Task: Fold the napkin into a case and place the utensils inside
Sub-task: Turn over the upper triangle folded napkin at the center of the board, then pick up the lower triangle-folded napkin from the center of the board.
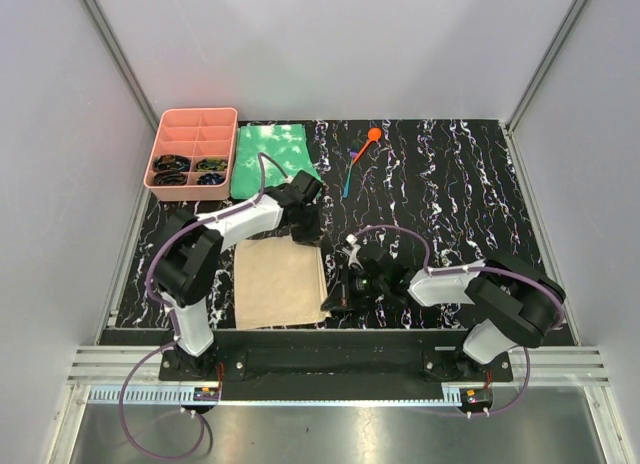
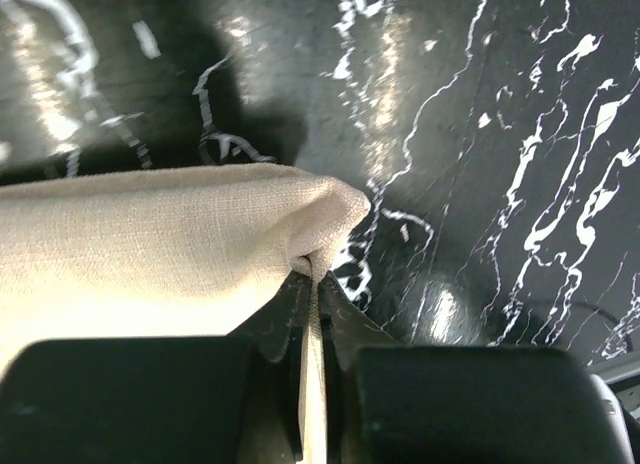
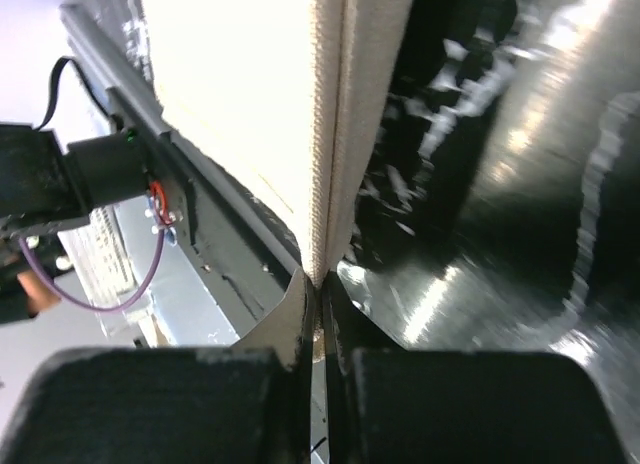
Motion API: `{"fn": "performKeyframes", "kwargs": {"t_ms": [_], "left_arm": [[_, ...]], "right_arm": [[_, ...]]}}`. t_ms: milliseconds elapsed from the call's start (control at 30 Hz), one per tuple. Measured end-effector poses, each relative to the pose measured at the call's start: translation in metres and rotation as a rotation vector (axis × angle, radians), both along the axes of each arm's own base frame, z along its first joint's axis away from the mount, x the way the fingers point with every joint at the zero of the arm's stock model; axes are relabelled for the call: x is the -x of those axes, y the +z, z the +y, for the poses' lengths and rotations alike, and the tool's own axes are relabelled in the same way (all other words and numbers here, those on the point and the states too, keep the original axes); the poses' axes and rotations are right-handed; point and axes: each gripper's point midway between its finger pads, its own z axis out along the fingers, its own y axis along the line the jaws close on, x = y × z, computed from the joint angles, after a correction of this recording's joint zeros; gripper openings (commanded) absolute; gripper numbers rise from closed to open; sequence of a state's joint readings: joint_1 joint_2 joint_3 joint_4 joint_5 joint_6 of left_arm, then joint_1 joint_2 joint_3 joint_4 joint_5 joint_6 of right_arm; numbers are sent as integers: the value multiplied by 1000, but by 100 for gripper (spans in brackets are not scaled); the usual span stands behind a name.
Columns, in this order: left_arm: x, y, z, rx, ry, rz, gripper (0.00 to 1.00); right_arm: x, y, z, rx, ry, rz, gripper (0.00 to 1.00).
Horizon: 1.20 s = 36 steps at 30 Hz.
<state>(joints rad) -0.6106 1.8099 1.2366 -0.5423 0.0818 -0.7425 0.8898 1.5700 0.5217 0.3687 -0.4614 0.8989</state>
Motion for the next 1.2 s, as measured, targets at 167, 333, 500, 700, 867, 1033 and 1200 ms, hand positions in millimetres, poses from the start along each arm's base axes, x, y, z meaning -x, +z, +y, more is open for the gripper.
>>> {"fn": "performKeyframes", "kwargs": {"t_ms": [167,333,500,700,867,1033,1200], "left_arm": [[-25,1,-18,21,3,-64,43],[-58,28,-30,83,12,-194,58],[-56,64,-28,114,-28,-266,53],[-19,103,-20,216,-91,-322,43],[36,79,-5,225,-125,-258,48],[92,58,-19,220,-213,-195,50],[129,51,-37,214,-301,-175,44]], "right_arm": [[11,-7,-17,62,-20,58,28],[25,-11,-38,149,-34,113,57],[19,-7,-54,188,-73,109,81],[2,-4,-64,219,-106,93,77],[-35,-8,-70,266,-144,66,57],[-84,-8,-76,277,-190,50,51],[-128,-12,-77,261,-198,47,40]]}}
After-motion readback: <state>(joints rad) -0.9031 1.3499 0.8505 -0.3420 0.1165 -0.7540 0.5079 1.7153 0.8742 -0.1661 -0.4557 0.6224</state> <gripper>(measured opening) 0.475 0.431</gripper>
